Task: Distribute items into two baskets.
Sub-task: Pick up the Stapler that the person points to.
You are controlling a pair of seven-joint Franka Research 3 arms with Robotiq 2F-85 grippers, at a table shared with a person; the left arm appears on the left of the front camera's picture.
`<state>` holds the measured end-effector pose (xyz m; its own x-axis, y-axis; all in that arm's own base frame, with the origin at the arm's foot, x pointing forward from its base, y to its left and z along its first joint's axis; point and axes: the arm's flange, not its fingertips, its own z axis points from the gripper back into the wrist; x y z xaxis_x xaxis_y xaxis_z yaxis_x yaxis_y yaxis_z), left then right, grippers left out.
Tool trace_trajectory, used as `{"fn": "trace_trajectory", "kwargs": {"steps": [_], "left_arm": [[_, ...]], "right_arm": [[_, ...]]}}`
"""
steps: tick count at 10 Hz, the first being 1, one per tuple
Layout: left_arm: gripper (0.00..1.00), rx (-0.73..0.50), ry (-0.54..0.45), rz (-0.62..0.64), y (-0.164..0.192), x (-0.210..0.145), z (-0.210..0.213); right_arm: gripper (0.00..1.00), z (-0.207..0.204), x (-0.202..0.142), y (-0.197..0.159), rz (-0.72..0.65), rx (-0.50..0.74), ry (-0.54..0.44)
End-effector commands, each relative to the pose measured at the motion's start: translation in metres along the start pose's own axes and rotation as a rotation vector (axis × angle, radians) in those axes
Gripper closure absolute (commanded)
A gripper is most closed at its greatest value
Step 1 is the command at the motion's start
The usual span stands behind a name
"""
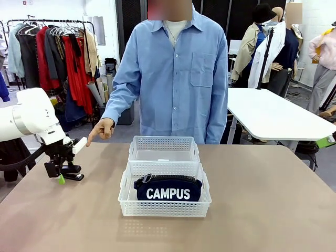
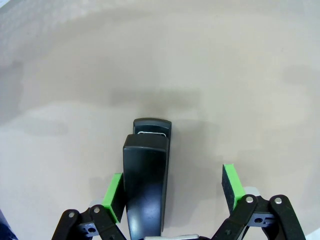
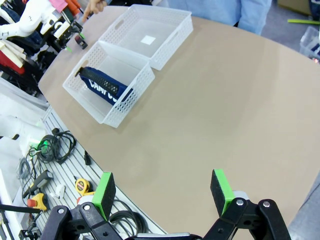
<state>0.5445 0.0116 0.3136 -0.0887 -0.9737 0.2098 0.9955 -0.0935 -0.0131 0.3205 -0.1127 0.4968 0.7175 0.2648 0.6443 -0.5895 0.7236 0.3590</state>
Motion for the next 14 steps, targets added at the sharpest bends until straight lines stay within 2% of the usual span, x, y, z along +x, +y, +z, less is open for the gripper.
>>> {"fn": "trace_trajectory", "kwargs": {"steps": [1,5,6,12,14], "left_arm": [[0.19,0.021,-0.013,0.002,0.0,-0.003,0.001],[0.98,0.02,-0.009,0.021,0.001,-0.004,0.001],[1.0,0.014,-0.007,0.028,0.001,-0.004,0.001],[1.0,0.003,0.005,0.073,0.004,-0.001,0.006],[1.0,0.018,0.022,0.131,0.01,0.005,0.03]], "right_arm": [[0.0,0.001,0.001,0.001,-0.006,0.004,-0.002],[0.0,0.001,0.001,0.001,-0.006,0.004,-0.002],[0.0,0.001,0.001,0.001,-0.006,0.004,-0.002],[0.0,0.001,0.001,0.001,-0.006,0.004,-0.002],[0.0,0.001,0.001,0.001,-0.006,0.004,-0.002]]}}
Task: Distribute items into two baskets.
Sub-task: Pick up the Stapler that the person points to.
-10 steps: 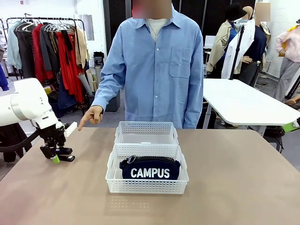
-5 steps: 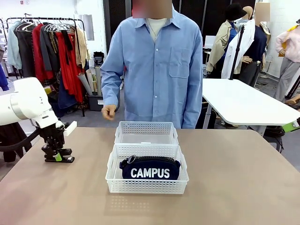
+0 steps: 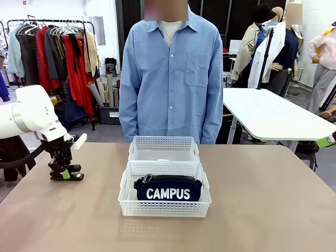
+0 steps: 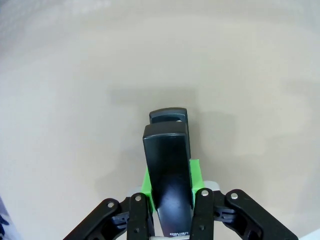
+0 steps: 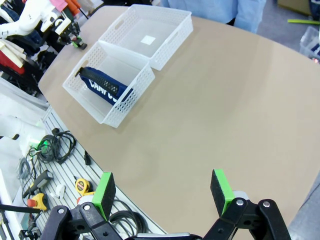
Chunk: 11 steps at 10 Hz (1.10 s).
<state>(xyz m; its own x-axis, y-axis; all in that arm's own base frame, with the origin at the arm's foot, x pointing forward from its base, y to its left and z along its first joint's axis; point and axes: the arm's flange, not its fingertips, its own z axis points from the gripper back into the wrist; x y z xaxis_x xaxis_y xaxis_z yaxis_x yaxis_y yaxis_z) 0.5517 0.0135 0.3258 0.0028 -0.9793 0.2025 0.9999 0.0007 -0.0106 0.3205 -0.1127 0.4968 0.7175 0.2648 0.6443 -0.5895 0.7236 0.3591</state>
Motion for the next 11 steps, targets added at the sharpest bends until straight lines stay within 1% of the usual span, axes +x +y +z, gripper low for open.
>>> {"fn": "trace_trajectory", "kwargs": {"steps": [1,3,4,5,6,8,9,11], "left_arm": [[1.0,0.036,0.067,0.096,0.01,0.009,0.033],[1.0,0.082,0.072,0.255,0.02,0.015,0.079],[1.0,0.104,0.066,0.302,0.019,0.017,0.1],[1.0,0.121,0.046,0.345,0.018,0.019,0.124],[1.0,0.13,-0.002,0.411,0.018,0.022,0.156],[1.0,0.163,-0.055,0.47,0.011,0.02,0.205],[1.0,0.193,-0.063,0.48,0.002,0.019,0.225],[1.0,0.188,-0.06,0.494,-0.02,0.018,0.25]], "right_arm": [[0.0,0.001,0.001,0.001,-0.006,0.004,-0.002],[0.0,0.001,0.001,0.001,-0.006,0.004,-0.002],[0.0,0.001,0.001,0.001,-0.006,0.004,-0.002],[0.0,0.001,0.001,0.001,-0.006,0.004,-0.002],[0.0,0.001,0.001,0.001,-0.006,0.004,-0.002],[0.0,0.001,0.001,0.001,-0.006,0.004,-0.002],[0.0,0.001,0.001,0.001,-0.006,0.004,-0.002],[0.0,0.001,0.001,0.001,-0.006,0.004,-0.002]]}}
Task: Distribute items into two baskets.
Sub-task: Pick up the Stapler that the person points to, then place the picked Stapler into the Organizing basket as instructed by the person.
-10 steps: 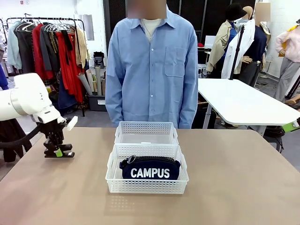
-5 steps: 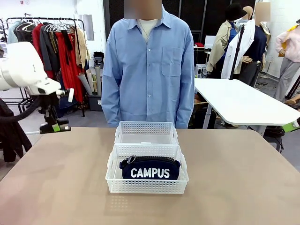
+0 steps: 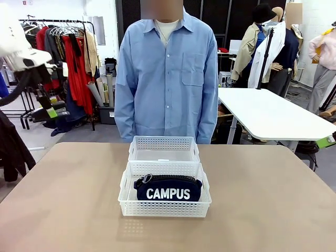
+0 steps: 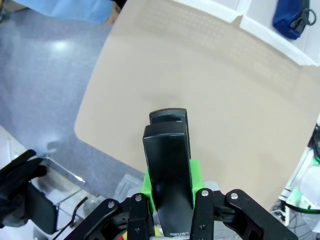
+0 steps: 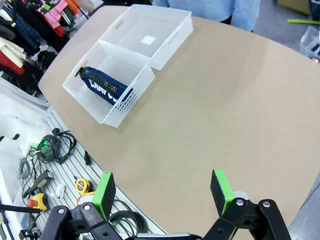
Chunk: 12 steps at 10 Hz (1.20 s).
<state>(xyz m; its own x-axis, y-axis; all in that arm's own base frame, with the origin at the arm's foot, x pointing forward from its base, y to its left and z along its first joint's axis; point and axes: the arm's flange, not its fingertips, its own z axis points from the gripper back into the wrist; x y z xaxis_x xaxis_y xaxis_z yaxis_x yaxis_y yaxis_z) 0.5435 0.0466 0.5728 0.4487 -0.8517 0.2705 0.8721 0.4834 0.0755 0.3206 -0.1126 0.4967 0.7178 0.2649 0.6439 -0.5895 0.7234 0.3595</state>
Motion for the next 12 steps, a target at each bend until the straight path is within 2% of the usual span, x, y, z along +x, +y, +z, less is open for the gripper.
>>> {"fn": "trace_trajectory", "kwargs": {"steps": [1,3,4,12], "left_arm": [[1.0,-0.023,0.003,0.028,-0.0114,-0.0074,0.0053],[1.0,-0.05,0.007,0.029,-0.0169,-0.0094,0.0048],[1.0,-0.016,0.001,0.007,-0.0081,-0.0072,0.0116],[1.0,-0.016,0.001,0.007,-0.0081,-0.0072,0.0116]], "right_arm": [[0.0,0.0015,0.0014,0.0006,-0.006,0.004,-0.002],[0.0,0.0015,0.0014,0.0006,-0.006,0.004,-0.002],[0.0,0.0015,0.0014,0.0006,-0.006,0.004,-0.002],[0.0,0.0015,0.0014,0.0006,-0.006,0.004,-0.002]]}}
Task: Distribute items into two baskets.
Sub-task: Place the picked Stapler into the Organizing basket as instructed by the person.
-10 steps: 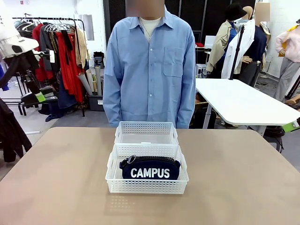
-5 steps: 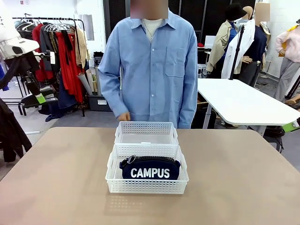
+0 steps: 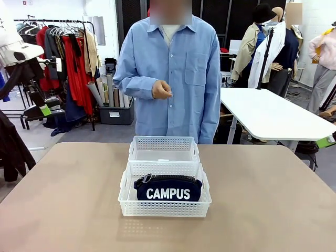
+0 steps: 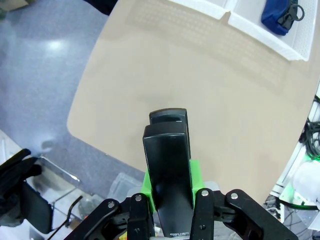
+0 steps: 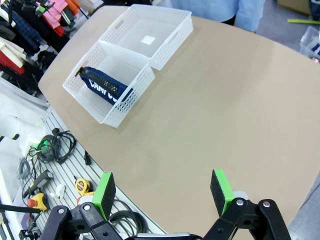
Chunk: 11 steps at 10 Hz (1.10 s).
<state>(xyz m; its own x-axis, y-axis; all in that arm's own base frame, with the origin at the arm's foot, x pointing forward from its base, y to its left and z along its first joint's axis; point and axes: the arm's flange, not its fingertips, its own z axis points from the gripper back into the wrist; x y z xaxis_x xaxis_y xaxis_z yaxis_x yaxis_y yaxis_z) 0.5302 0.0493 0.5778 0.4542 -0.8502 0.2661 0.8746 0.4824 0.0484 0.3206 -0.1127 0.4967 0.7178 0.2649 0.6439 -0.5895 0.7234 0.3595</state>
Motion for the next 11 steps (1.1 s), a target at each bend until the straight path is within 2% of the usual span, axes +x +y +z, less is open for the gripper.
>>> {"fn": "trace_trajectory", "kwargs": {"steps": [1,11], "left_arm": [[1.0,0.011,-0.004,0.002,0.0017,-0.0002,0.0037],[1.0,0.011,-0.004,0.002,0.0017,-0.0002,0.0037]], "right_arm": [[0.0,0.0015,0.0014,0.0006,-0.006,0.004,-0.002],[0.0,0.0015,0.0014,0.0006,-0.006,0.004,-0.002]]}}
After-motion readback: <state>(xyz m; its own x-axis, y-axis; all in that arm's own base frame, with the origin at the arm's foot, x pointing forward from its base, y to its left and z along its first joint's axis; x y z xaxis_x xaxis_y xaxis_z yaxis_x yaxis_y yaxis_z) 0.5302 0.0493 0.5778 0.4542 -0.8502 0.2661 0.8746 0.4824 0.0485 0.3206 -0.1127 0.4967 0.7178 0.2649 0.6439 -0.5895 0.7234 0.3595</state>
